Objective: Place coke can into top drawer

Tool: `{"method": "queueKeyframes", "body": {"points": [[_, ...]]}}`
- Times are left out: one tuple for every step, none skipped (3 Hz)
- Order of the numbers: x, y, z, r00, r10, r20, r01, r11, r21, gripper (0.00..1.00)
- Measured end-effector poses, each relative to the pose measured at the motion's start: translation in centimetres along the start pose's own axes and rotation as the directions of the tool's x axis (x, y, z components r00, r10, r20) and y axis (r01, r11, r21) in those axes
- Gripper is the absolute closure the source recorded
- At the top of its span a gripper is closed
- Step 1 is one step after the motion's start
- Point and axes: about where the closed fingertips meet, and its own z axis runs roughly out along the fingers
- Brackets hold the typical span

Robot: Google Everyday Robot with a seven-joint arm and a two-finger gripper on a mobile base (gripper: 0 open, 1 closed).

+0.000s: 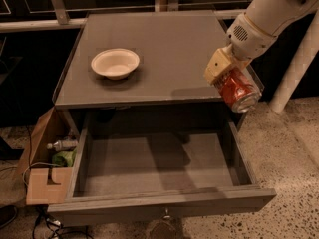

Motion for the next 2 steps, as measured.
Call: {"method": "queueKeyframes", "body": {"points": [[2.1,0.1,2.0,0.998,0.060,-0.002,-0.060,0.9982,0.003,1.00],[4.8,0.5,4.8,0.993,0.116,-0.019,-0.117,0.9930,-0.020,1.00]]}}
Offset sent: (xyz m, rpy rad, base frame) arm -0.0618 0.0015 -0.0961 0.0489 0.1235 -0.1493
